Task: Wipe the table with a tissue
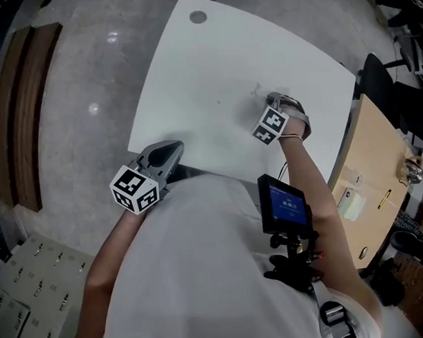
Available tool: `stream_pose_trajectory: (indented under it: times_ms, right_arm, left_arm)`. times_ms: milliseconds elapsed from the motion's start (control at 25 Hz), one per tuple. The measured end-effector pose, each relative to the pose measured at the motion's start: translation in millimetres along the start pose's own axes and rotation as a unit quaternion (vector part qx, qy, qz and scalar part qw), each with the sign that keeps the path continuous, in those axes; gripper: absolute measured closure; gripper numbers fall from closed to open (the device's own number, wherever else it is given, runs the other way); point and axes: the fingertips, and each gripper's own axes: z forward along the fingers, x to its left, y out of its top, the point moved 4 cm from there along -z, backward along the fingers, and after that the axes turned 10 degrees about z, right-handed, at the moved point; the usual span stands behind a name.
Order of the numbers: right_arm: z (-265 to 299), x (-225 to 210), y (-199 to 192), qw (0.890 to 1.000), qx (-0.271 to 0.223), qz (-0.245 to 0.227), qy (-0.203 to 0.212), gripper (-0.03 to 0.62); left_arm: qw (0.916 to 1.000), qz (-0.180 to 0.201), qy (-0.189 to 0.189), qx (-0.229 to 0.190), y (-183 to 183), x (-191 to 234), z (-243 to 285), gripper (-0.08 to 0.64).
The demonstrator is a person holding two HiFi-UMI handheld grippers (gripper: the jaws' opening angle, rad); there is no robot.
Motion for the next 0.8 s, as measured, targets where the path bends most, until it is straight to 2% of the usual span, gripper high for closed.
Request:
stream_pose_trajectory:
  times_ms: [240, 360, 440, 560, 800]
  right_arm:
    - [17, 1, 2, 0.995, 0.069, -0.075, -0.006, 0.568]
    - [18, 3, 13, 0.991, 0.074, -0.107, -0.019, 0.568]
    - [16, 8, 27, 0.987, 0.069, -0.146, -0.025, 0.568]
    - [14, 17, 45, 0.971, 0.074, -0.225, -0.037, 0.568]
    - [-1, 46, 64, 0.930, 0.054, -0.359, -0.062, 0.568]
  left_arm:
    - [0.9995, -0.017, 0.026, -0.003, -9, 8, -17, 0.554]
    - [0.9994, -0.020, 0.026, -0.007, -9, 8, -18, 0.554]
    - [0.9994, -0.021, 0.026, -0.009, -8, 8, -20, 0.554]
    - [0.9993, -0.023, 0.027, -0.013, -8, 9, -21, 0.554]
    - [0.9993, -0.024, 0.025, -0.015, -9, 10, -23, 0.554]
